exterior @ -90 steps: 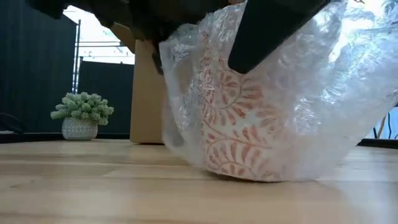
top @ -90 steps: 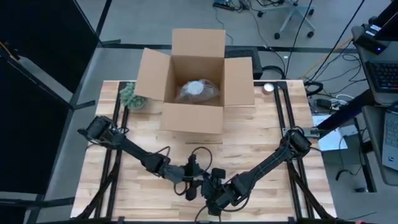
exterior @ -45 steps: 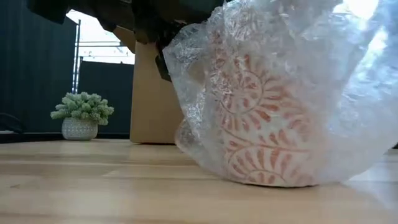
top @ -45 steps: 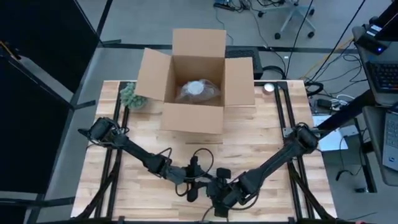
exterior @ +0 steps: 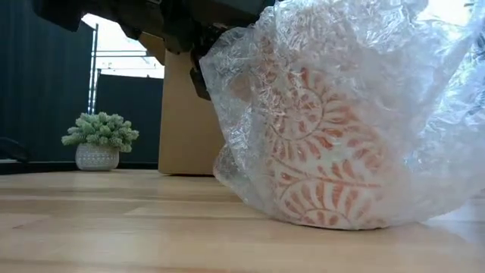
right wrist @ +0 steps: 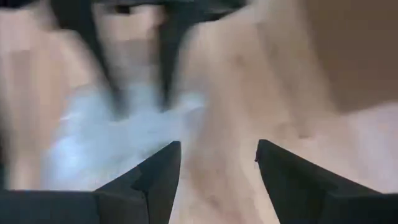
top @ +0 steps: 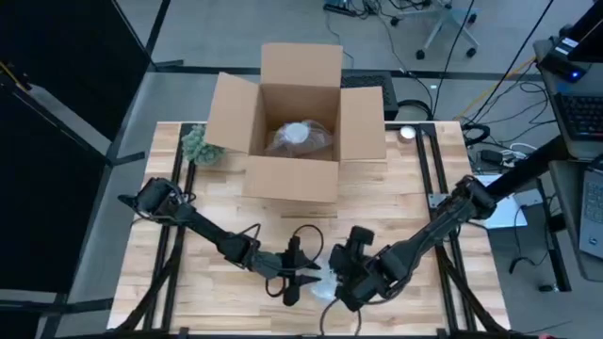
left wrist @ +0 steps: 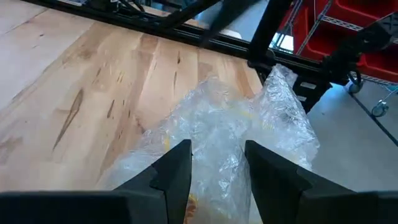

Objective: Wrap mug
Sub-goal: Wrap the yellow patterned mug with bubble wrap

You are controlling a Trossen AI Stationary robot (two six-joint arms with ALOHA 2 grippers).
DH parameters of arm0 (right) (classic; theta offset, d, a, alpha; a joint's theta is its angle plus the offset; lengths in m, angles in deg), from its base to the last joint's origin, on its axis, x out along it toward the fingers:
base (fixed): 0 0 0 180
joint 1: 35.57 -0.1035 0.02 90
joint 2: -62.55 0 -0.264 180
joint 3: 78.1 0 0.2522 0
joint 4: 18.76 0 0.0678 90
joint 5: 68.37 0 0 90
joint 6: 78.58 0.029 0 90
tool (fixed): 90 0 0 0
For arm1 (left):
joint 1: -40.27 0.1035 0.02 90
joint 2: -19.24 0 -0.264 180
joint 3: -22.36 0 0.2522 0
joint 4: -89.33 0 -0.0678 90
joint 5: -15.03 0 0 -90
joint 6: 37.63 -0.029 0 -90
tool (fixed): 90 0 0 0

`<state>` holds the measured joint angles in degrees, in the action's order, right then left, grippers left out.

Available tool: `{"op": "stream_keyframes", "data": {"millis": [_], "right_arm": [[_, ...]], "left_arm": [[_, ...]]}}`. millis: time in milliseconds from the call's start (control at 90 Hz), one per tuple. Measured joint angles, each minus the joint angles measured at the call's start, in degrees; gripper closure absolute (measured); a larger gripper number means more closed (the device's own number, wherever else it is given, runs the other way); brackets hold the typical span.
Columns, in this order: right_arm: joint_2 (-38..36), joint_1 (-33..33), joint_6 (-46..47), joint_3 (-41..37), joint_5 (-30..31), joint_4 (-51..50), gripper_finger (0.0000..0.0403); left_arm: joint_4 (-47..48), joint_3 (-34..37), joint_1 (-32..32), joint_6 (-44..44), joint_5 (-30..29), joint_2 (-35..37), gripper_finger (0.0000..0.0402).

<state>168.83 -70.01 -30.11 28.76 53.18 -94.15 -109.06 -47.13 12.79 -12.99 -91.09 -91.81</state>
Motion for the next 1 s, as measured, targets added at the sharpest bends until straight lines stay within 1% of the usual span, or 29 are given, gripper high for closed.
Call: {"op": "stream_keyframes", "data": {"millis": [78,189,289,489,678,822,1000], "right_arm": [[2.00,1.08,-1.27,0.00,-1.59,1.91,0.0204],[4.87,2.39,-4.12,0.00,-7.26,5.36,0.0204],[7.98,3.22,-4.28,0.02,-11.04,5.46,0.0204],[12.03,4.16,-3.76,0.29,-11.95,7.78,0.0204],[14.77,4.87,-4.49,0.39,-15.31,9.19,0.0204],[13.79,4.90,-5.14,0.22,-16.37,8.48,0.0204],[8.26,4.48,-6.54,-0.39,-16.38,6.48,0.0204]], "left_arm": [[-0.01,0.00,-0.03,0.00,0.00,0.00,0.0263],[-0.01,0.01,-0.03,0.00,0.00,0.00,0.0263],[-0.01,0.00,-0.03,0.02,0.00,0.00,0.0263],[-0.26,0.00,-0.03,0.01,0.18,-0.02,0.0263],[-0.07,0.07,-0.07,-1.41,0.14,-0.04,0.0263],[0.02,0.05,-0.07,-1.45,0.11,-0.04,0.0263],[-0.09,0.03,-0.09,-1.16,0.10,-0.04,0.0263]]}}
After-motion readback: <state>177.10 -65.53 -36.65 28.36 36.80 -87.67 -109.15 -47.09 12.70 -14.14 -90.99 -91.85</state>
